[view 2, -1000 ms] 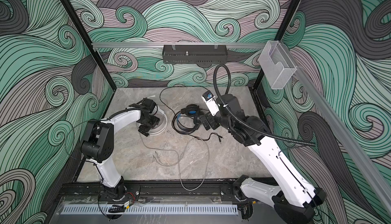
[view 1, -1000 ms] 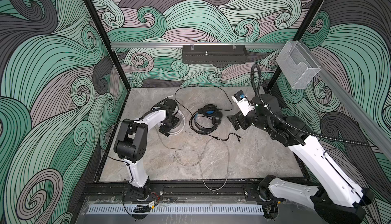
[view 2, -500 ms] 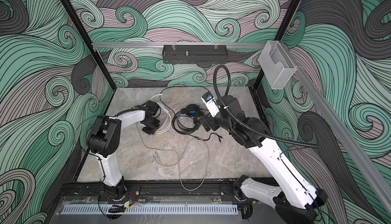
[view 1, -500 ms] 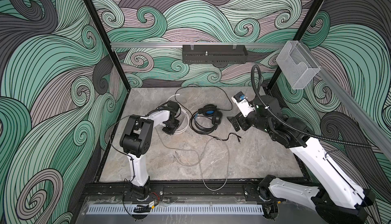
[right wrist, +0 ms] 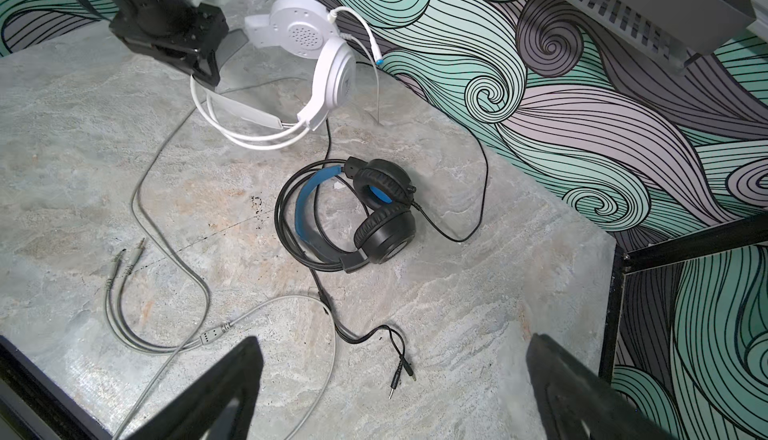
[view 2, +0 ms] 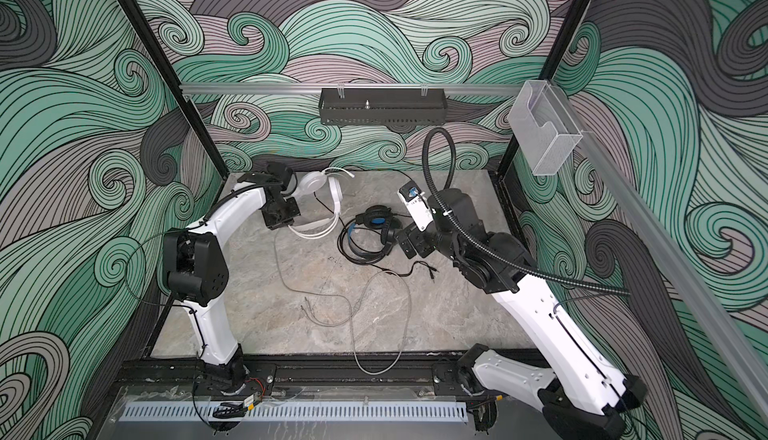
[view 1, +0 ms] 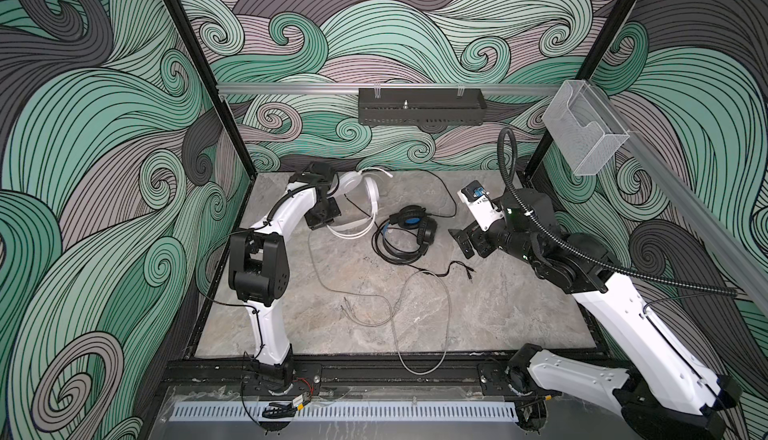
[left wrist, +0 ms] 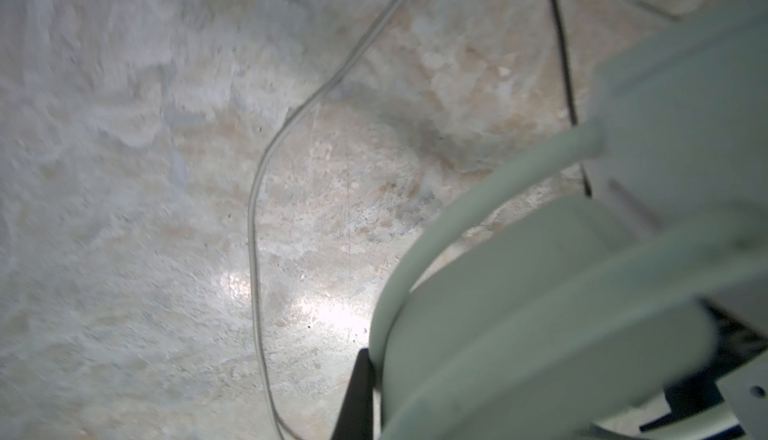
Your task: Wrap the headphones
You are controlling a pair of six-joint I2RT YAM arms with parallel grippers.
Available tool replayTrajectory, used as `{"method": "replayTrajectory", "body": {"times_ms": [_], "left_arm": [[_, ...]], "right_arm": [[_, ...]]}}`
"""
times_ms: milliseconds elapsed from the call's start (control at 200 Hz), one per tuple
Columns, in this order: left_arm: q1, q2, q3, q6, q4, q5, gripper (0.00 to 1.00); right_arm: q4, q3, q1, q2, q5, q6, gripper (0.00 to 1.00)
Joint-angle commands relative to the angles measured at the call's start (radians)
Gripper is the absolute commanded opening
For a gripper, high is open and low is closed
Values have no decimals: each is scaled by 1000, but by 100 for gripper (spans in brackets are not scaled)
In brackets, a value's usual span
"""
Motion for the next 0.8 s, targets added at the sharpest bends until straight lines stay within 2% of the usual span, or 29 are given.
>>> {"method": "replayTrajectory", "body": {"times_ms": [0,215,265,415,560,730,796], "left_arm": [[-9,23,43,336,-211,-23,0],[-13,-30,-89,600,-211,158,0],[-5,-40,-96,619,-200,166,0],[0,-21,-100,634,-197,71,2],[-2,-41,-209,638,-91,-84,8],[-10,-17,-248,629,-2,-104,12],[-16,3,-234,618,10,-129,21]], "right_arm": [[-24,5,7,5,-3,17,100],[-61,38,7,33,-28,37,100],[-64,39,12,44,-33,39,99],[-85,60,46,72,-2,36,100],[-83,70,54,78,34,25,100],[-83,75,57,78,12,35,99],[-85,73,57,70,16,30,99]]}}
